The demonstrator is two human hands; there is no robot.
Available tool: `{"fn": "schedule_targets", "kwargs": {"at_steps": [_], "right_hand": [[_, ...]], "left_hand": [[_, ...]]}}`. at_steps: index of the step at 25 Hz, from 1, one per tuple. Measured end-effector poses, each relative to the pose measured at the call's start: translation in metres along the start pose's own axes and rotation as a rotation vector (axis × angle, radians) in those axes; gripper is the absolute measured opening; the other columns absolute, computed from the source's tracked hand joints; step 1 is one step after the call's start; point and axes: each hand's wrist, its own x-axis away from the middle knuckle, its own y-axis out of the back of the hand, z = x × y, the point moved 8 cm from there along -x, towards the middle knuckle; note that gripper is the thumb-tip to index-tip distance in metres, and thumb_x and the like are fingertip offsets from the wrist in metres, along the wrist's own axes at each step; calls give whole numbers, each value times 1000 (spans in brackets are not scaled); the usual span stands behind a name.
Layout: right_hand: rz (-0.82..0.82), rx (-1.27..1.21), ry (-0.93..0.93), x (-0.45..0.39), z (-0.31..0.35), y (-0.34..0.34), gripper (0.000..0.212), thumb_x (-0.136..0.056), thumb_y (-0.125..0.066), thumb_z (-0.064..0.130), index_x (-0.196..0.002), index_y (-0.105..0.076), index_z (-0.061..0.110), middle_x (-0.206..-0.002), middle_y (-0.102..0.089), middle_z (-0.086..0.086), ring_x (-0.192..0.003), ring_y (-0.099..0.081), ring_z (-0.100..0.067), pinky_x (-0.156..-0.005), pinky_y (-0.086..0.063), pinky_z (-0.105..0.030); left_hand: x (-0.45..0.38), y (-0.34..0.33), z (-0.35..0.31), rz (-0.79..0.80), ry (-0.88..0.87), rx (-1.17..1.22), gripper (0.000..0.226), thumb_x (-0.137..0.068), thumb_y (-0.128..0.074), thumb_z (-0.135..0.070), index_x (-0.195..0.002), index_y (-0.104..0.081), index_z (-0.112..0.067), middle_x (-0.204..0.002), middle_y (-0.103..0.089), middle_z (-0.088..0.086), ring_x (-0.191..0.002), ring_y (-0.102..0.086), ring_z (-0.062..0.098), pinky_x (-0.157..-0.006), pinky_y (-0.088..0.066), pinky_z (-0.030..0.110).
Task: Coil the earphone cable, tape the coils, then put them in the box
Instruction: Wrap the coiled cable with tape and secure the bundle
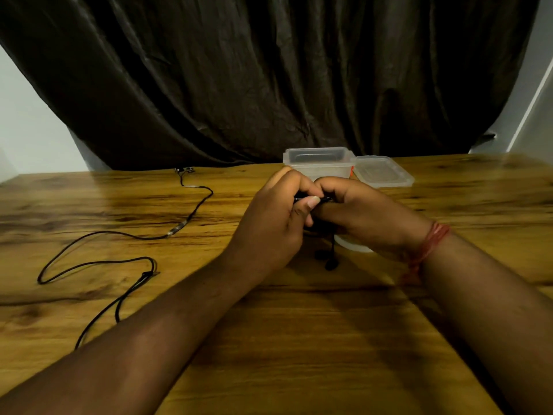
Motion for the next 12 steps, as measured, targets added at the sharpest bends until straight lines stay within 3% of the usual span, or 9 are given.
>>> {"fn": "schedule_targets", "kwargs": {"at_steps": [2, 4, 6, 8, 12], "right_hand": [[78, -200, -63, 6, -2, 1, 18, -89, -59, 0, -107, -59, -3, -94, -68, -11, -89, -64, -20, -76, -54, -28], [87, -342, -124, 9, -6, 6, 36, -88, -61, 11, -119, -56, -7, -108, -66, -21, -101, -61, -30, -81, -54, -36], [41, -399, -169, 9, -12, 10, 42, -89, -59, 20, -120, -57, -8, -116, -60, -28, -109, -52, -38, -92, -49, -49], [29, -449, -216, 8, -17, 8, 43, -90, -55, 26, -119, -59, -5, -116, -61, -28, -108, -55, -38, -99, -44, -55], [92, -534, -302, 10, -22, 4, 32, -91, -52, 32, -105, -68, 8, -104, -69, -17, -99, -64, -27, -86, -53, -47]], "left_hand": [[0, 3, 1, -23, -9, 1, 6, -96, -53, -9, -95, -58, -13, -89, -56, 0, -71, -57, 9, -66, -47, 27], [0, 8, 5, -39, -5, 15, 6, -97, -52, -9, -96, -58, -12, -88, -58, 2, -70, -58, 8, -68, -48, 31], [2, 10, 4, -27, -28, 16, 7, -97, -52, -10, -97, -57, -14, -87, -58, 2, -71, -58, 7, -70, -48, 33], [2, 10, 2, -16, -49, 27, 8, -97, -52, -10, -98, -55, -18, -89, -57, 1, -74, -58, 9, -71, -49, 34], [1, 8, -5, -3, -106, 18, 7, -97, -52, -9, -98, -58, -12, -94, -57, 1, -81, -57, 8, -72, -48, 27]]}}
